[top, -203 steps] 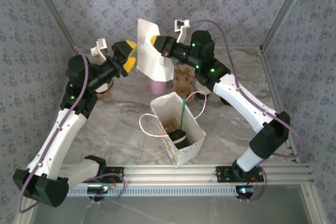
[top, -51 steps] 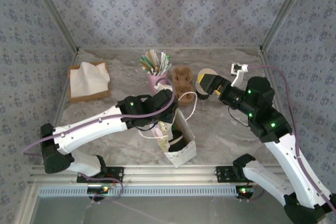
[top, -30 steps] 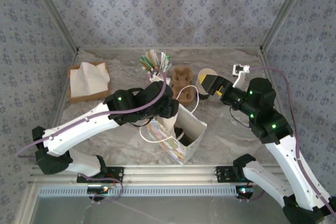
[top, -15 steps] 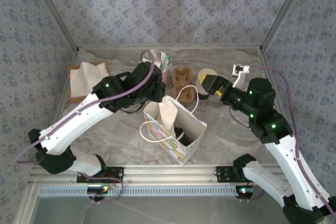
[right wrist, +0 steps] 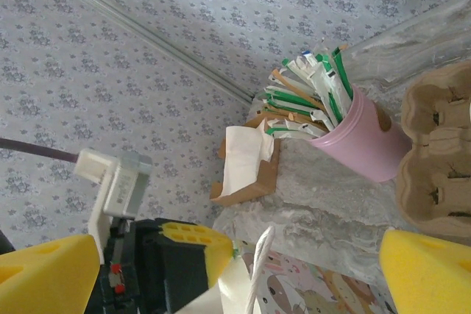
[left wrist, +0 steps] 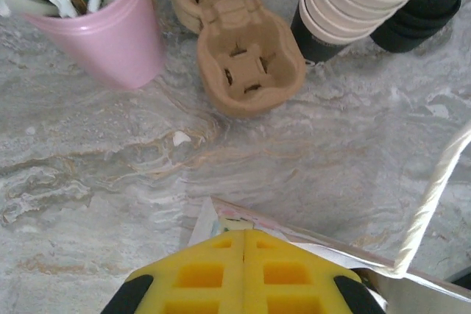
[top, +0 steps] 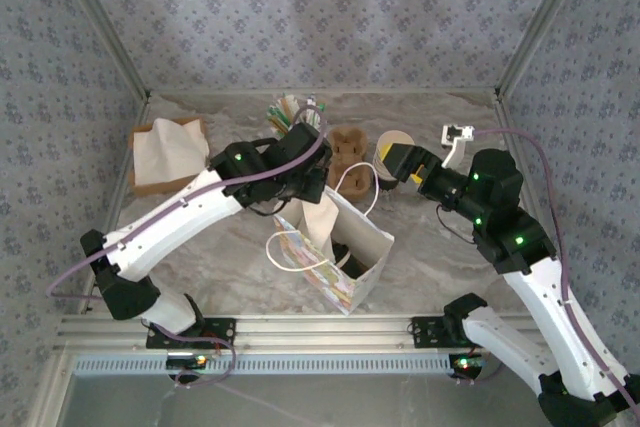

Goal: Pack the takeout coffee

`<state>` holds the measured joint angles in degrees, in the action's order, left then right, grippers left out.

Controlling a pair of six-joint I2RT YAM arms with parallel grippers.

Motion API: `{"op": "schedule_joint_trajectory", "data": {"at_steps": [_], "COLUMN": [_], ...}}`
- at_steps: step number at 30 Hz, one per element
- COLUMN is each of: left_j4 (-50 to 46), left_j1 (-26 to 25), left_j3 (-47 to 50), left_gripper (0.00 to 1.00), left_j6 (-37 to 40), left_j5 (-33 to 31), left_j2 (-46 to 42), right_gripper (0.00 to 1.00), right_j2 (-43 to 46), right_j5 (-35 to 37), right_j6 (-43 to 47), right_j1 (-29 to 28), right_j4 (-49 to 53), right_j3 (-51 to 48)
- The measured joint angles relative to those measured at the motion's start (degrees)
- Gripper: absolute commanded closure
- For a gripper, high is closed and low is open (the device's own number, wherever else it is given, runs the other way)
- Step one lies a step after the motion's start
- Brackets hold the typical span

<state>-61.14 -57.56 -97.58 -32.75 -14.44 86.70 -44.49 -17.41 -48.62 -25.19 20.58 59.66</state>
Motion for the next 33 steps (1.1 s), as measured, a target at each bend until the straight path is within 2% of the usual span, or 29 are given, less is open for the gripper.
{"op": "schedule_joint_trajectory", "data": {"at_steps": [9,11,16,26,28,30,33], "left_j4": [-0.4,-0.4,-0.8,-0.3,-0.3,-0.4,-0.7], "left_j1": [-0.7,-0.8,-1.9,-2.9,-2.9,-2.9,-2.9], "left_j3": [1.6,1.5,1.4,2.7,2.8,2.0,-1.6], "left_gripper": [0.97,0.96,0.85,0.82,0.76,0.65,0.41], "left_j6": [-0.5,-0.7,-1.1,-1.4,-1.3,-1.0,-0.5], "left_j5": [0.8,1.0,1.1,1.4,1.6,1.6,1.2], "left_j2": [0.9,0.9,0.6,-1.1,-1.1,-1.1,-1.2], "right_gripper": [0.0,0.0,0.0,0.0,0.0,0.0,0.0], "right_j2": [0.0,0.0,0.2,1.1,1.1,1.1,1.1], "right_j5": [-0.4,-0.4,-0.6,-0.6,-0.7,-1.0,-1.5], "right_j6": [0.0,0.0,0.0,0.0,0.0,0.0,0.3], "right_j1": [0.2,0.2,0.3,0.5,0.5,0.5,0.6], "right_j4": [-0.2,-0.2,-0.2,0.3,0.7,1.0,1.5], "right_j3": [-0.6,-0.6,-0.6,-2.4,-3.0,-3.2,-3.2]}}
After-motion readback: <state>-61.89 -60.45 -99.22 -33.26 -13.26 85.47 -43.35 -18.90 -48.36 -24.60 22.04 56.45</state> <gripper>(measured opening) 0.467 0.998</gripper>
